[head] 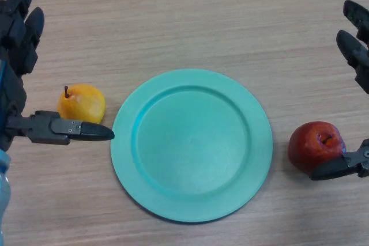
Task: Pick up the yellow pear and place it on the plate
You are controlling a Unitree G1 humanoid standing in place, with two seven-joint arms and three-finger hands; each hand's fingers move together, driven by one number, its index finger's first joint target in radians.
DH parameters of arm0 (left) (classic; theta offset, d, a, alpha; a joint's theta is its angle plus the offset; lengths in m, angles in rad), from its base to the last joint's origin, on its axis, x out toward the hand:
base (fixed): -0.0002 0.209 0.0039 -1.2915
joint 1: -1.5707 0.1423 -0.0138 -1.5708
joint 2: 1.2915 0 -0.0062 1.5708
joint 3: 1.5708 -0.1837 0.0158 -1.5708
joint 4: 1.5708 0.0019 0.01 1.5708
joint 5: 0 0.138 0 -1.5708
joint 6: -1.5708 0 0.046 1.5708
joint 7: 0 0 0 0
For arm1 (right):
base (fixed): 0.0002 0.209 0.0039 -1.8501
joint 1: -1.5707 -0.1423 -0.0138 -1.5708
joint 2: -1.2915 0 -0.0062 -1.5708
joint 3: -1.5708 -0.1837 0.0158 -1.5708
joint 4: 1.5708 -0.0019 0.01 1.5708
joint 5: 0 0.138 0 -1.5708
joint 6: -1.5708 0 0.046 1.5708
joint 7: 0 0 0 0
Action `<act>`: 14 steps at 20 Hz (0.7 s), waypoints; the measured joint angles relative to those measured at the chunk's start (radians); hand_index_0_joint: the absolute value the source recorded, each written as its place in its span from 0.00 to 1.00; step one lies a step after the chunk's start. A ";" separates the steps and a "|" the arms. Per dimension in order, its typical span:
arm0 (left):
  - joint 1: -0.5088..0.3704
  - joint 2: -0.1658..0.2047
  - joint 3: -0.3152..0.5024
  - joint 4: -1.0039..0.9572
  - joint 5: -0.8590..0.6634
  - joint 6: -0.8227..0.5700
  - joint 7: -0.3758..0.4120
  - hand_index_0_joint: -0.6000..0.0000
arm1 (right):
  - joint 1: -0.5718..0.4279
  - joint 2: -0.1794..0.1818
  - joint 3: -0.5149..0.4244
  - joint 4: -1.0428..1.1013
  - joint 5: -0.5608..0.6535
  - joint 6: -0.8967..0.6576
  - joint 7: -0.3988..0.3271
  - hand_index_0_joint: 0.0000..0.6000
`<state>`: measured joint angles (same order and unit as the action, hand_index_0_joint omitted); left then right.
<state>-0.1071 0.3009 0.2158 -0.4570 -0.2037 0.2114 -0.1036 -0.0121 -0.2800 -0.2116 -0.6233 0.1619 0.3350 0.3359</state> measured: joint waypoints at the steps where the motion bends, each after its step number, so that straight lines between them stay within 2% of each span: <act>1: 0.001 0.001 0.001 0.007 0.000 0.000 0.000 1.00 | 0.000 0.000 0.000 0.002 0.000 0.000 0.000 0.00; 9: -0.022 0.038 0.022 0.267 0.024 -0.157 -0.004 1.00 | 0.013 0.000 -0.001 0.006 0.000 0.000 0.001 0.00; 12: -0.062 0.066 0.024 0.457 0.099 -0.308 -0.004 1.00 | 0.016 0.000 -0.001 -0.006 0.000 0.000 0.001 0.00; 14: -0.092 0.077 0.023 0.562 0.133 -0.355 -0.002 1.00 | 0.016 0.000 -0.002 -0.012 0.000 -0.001 0.001 0.00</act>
<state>-0.1987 0.3782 0.2384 0.1050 -0.0709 -0.1435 -0.1056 0.0041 -0.2797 -0.2131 -0.6349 0.1616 0.3344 0.3366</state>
